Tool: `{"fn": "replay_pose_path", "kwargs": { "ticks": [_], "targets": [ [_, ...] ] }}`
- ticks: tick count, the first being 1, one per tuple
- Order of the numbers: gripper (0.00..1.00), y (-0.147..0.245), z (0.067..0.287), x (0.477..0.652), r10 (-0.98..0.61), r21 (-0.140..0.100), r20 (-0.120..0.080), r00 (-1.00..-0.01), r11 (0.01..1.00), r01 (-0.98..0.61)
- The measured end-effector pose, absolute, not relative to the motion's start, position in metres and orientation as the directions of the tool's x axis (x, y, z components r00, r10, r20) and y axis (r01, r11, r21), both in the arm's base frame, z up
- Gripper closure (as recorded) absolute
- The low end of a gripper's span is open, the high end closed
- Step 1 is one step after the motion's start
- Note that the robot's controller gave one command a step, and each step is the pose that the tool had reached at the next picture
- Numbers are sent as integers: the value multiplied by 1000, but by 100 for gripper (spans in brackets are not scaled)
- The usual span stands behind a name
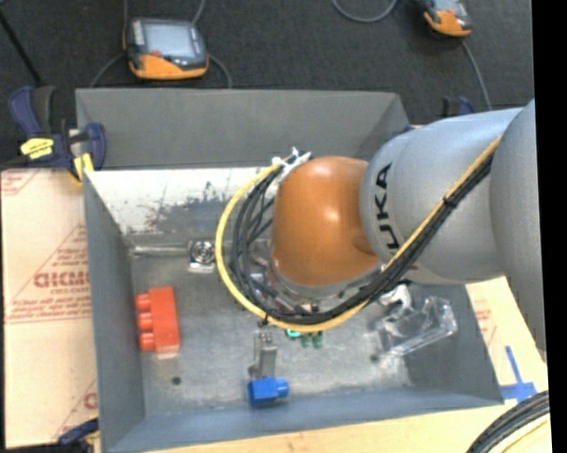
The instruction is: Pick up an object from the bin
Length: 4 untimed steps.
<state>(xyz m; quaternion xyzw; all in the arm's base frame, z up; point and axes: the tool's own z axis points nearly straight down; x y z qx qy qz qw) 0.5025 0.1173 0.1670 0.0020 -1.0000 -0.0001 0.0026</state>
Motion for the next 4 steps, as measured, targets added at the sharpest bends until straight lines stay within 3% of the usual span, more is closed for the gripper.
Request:
{"fn": "replay_pose_path", "kwargs": {
  "ticks": [1,2,3,4],
  "targets": [
    [0,76,74,483,-435,-5,-19,-900,901,-435],
    [100,75,73,479,-430,-2,-3,-903,903,-430],
    [0,75,73,483,-428,-4,-20,-904,904,-428],
    [0,105,73,482,-449,-5,-20,-894,894,-449]
  ]
}}
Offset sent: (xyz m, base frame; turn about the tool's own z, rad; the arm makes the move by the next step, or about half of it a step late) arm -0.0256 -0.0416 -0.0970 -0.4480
